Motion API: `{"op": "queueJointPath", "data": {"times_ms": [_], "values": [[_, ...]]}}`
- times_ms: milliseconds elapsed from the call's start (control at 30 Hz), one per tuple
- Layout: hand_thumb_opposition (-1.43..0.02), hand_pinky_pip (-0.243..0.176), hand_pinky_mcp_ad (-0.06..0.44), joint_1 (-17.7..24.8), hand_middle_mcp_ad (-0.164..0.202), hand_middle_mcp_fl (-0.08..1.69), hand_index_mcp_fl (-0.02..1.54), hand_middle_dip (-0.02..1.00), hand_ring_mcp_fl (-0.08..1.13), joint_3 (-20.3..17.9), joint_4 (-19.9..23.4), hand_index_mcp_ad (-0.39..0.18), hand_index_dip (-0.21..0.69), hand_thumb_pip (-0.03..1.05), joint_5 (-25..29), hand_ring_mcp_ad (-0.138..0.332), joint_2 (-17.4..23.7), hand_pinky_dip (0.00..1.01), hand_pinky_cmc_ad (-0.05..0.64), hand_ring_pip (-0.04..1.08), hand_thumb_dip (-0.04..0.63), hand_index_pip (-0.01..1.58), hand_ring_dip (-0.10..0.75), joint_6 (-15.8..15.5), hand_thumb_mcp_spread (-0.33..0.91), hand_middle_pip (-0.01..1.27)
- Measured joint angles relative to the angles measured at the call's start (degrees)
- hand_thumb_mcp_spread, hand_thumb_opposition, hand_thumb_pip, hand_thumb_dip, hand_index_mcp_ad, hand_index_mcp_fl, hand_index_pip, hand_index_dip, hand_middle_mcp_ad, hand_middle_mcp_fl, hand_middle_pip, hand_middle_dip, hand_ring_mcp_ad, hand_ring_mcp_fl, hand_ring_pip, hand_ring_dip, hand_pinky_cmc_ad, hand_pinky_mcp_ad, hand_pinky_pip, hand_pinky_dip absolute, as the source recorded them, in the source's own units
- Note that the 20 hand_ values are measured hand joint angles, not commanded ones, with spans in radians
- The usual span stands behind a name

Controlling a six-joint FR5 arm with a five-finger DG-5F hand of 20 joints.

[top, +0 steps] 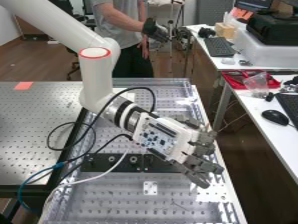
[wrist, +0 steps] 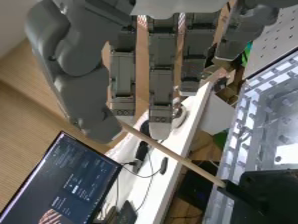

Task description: Grab the chopstick and place it in the clear container

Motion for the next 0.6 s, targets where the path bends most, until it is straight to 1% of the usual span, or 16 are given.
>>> {"op": "queueJointPath", "data": {"times_ms": [67,133,200,267,333,367,400,433,500,600], "values": [[-0.82,-0.091,0.199,-0.01,0.077,0.65,0.37,0.59,0.35,0.10,-0.11,-0.122,0.016,0.60,0.00,0.091,-0.05,0.18,0.175,0.08,0.333,1.25,0.363,0.16,0.53,0.60],[-0.82,-0.091,0.199,0.01,0.075,0.66,0.39,0.59,0.34,0.18,-0.11,-0.122,0.016,0.60,0.04,0.093,-0.09,0.18,0.178,0.08,0.333,1.25,0.374,0.03,0.53,0.60],[-0.83,-0.089,0.199,-0.01,0.077,0.66,0.39,0.59,0.37,0.26,-0.11,-0.122,0.016,0.60,0.29,0.093,-0.13,0.18,0.199,0.09,0.333,1.25,0.375,-0.11,0.54,0.60],[-0.83,-0.089,0.199,-0.03,0.075,0.71,0.39,0.59,0.38,0.32,-0.15,-0.122,0.016,0.58,0.41,0.084,-0.17,0.18,0.195,0.09,0.333,1.22,0.375,-0.18,0.54,0.60],[-0.83,-0.093,0.201,-0.06,0.063,0.71,0.39,0.59,0.38,0.44,-0.15,-0.134,0.016,0.58,0.53,0.084,-0.27,0.18,0.195,0.09,0.337,1.22,0.375,-0.24,0.53,0.60],[-0.83,-0.086,0.201,-0.07,0.063,0.71,0.41,0.59,0.38,0.44,-0.14,-0.136,0.016,0.58,0.55,0.087,-0.27,0.18,0.194,0.08,0.337,1.22,0.375,-0.25,0.53,0.60],[-0.83,-0.075,0.201,-0.06,0.066,0.72,0.43,0.60,0.39,0.45,-0.10,-0.136,0.016,0.58,0.57,0.087,-0.30,0.18,0.215,0.09,0.326,1.22,0.379,-0.27,0.55,0.60],[-0.83,-0.075,0.201,-0.06,0.066,0.71,0.42,0.61,0.40,0.49,-0.01,-0.136,0.016,0.58,0.62,0.086,-0.31,0.18,0.215,0.09,0.325,1.22,0.380,-0.29,0.55,0.60],[-0.83,-0.075,0.201,-0.05,0.066,0.76,0.44,0.60,0.41,0.53,0.02,-0.136,0.016,0.57,0.68,0.087,-0.36,0.18,0.218,0.08,0.325,1.22,0.379,-0.30,0.55,0.60],[-0.83,-0.075,0.201,-0.04,0.066,0.77,0.46,0.61,0.41,0.71,-0.15,-0.136,0.016,0.55,0.72,0.087,-0.50,0.18,0.227,0.08,0.325,1.20,0.379,-0.21,0.55,0.60]]}}
